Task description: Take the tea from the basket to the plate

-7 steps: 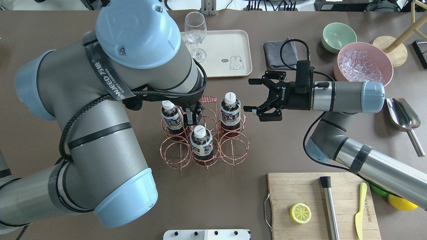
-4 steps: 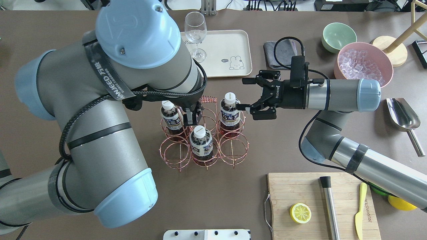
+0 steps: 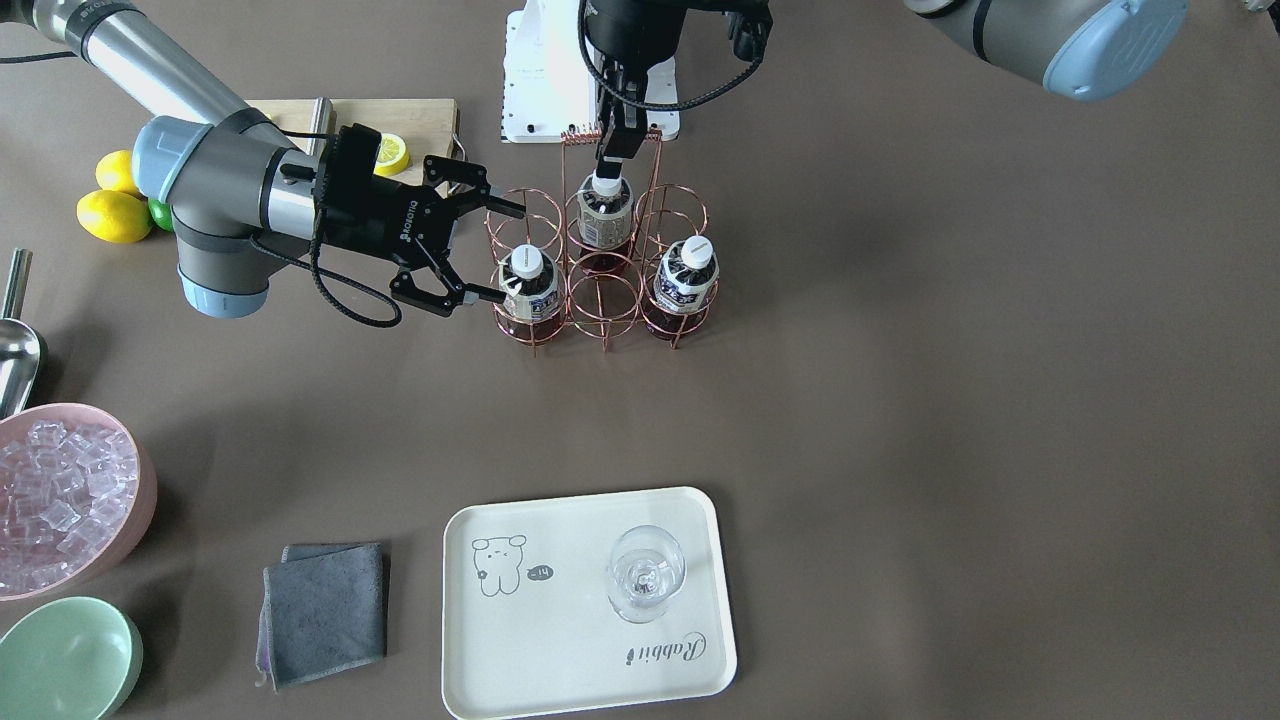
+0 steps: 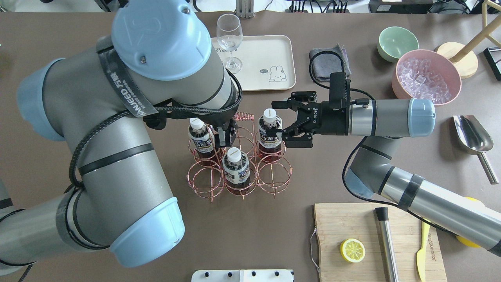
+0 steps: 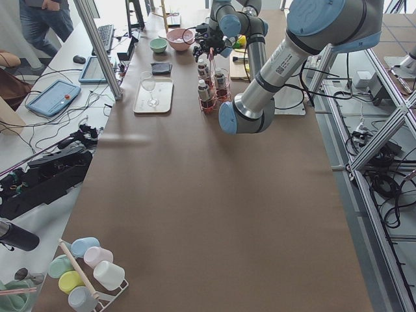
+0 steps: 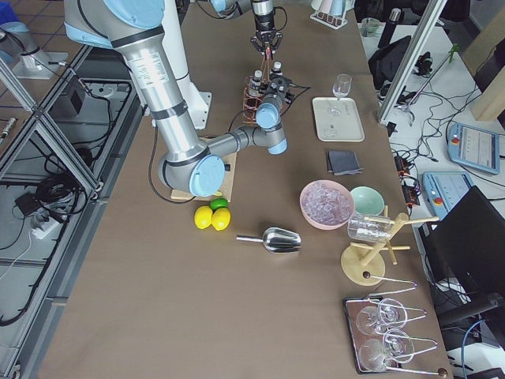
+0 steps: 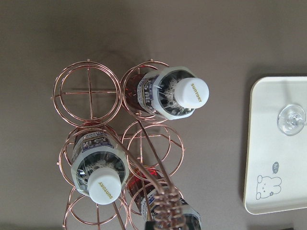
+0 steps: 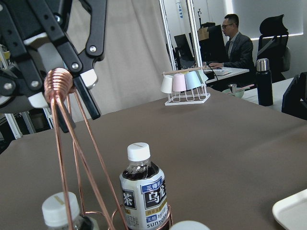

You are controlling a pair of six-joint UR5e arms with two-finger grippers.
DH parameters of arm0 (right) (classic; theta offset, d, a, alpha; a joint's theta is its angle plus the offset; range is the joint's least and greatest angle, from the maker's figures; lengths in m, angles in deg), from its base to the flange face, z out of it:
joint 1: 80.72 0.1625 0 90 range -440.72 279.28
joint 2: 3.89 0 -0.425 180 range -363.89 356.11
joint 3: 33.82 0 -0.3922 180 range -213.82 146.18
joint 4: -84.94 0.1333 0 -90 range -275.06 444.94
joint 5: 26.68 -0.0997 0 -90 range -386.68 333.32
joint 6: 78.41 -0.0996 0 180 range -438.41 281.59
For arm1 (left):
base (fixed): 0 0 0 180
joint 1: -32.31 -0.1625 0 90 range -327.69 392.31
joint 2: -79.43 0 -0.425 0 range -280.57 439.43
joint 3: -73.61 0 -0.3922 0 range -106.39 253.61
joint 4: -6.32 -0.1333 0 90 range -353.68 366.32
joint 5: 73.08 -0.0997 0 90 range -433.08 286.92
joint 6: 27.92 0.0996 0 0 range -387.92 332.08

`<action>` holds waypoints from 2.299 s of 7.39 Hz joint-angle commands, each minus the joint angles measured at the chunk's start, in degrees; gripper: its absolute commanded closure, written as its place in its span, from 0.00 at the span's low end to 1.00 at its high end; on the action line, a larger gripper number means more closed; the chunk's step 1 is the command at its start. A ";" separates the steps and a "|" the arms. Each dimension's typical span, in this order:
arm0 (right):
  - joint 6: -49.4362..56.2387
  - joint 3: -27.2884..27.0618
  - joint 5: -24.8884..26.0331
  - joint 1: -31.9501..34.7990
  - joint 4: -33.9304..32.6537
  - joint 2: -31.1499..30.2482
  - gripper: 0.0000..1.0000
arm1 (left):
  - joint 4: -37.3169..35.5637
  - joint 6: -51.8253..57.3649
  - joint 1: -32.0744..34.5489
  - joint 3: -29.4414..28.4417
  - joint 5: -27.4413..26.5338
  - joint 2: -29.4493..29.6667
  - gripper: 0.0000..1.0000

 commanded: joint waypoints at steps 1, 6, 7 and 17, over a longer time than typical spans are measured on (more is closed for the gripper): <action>1.55 0.25 0.04 -0.25 -0.15 0.64 0.39 | 0.00 0.00 0.01 0.00 0.00 0.00 1.00; 3.41 1.48 0.39 -0.43 -0.15 0.56 0.75 | 0.00 0.00 0.09 0.00 0.00 0.00 1.00; 3.23 1.40 0.39 -0.17 -0.15 0.56 0.96 | 0.00 0.00 0.09 0.00 0.00 0.00 1.00; -7.67 -14.69 -3.91 14.48 -12.28 1.17 1.00 | -0.17 0.09 0.36 -0.09 0.09 -0.01 1.00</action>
